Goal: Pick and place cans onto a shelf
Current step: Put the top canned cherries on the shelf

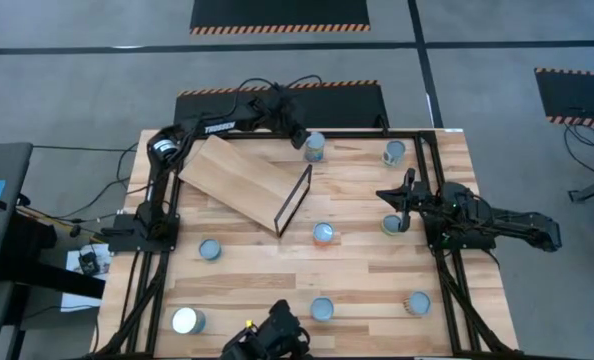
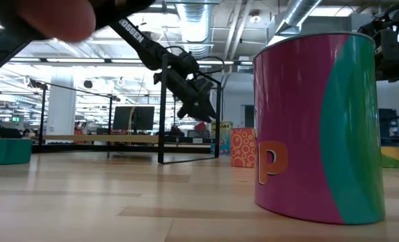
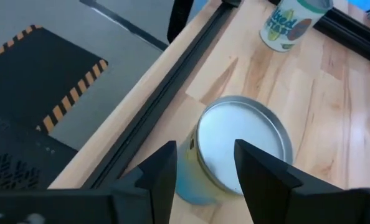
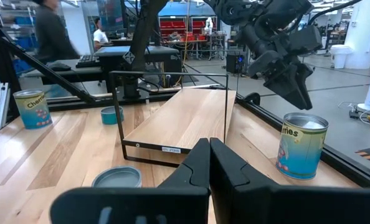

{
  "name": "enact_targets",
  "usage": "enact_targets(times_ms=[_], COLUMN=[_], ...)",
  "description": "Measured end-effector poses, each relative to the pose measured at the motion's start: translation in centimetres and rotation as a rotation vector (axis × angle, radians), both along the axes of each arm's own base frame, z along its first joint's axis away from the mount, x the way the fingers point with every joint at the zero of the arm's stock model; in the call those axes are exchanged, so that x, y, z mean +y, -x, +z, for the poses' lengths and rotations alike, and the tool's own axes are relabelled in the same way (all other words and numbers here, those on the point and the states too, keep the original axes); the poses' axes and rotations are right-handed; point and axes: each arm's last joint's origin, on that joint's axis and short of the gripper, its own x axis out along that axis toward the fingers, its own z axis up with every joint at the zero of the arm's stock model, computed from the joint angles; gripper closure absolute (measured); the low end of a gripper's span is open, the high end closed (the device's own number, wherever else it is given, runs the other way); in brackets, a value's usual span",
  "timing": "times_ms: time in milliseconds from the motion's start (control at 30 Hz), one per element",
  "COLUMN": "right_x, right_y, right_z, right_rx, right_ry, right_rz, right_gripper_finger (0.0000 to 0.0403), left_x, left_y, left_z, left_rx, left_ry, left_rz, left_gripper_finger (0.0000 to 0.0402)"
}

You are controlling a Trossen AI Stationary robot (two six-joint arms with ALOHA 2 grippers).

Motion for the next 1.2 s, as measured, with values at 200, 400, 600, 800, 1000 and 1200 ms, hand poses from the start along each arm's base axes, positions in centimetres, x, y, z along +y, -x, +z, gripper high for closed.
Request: enact_targets(times_ms=[200, 400, 600, 800, 1000, 1200], right_x=[0.0, 0.0, 0.0, 0.0, 0.0, 0.0], right_y=[0.0, 0.0, 0.0, 0.0, 0.0, 0.0], right_z=[0.0, 0.0, 0.0, 0.0, 0.0, 0.0], right_rx=[0.0, 0.0, 0.0, 0.0, 0.0, 0.0], right_ry=[0.0, 0.0, 0.0, 0.0, 0.0, 0.0], right_rz=[0.0, 0.0, 0.0, 0.0, 0.0, 0.0], right_gripper_finger=[0.0386, 0.0386, 0.0386, 0.0386, 0.0386, 0.0386], left_x=[0.3, 0.4, 0.4, 0.5, 0.7, 1.3], left_y=[-0.1, -0.2, -0.1, -0.1, 0.1, 0.4], left_z=[-1.2, -1.4, -1.4, -1.4, -1.3, -0.9], left_rx=[-0.001, -0.001, 0.0, 0.002, 0.001, 0.005], left_ry=[0.037, 0.038, 0.039, 0.03, 0.018, 0.006], left_rz=[-0.006, -0.007, -0.005, -0.012, -0.027, -0.022], left_gripper_finger=[0.0267, 0.0277, 0.0299, 0.0348, 0.0397, 0.04])
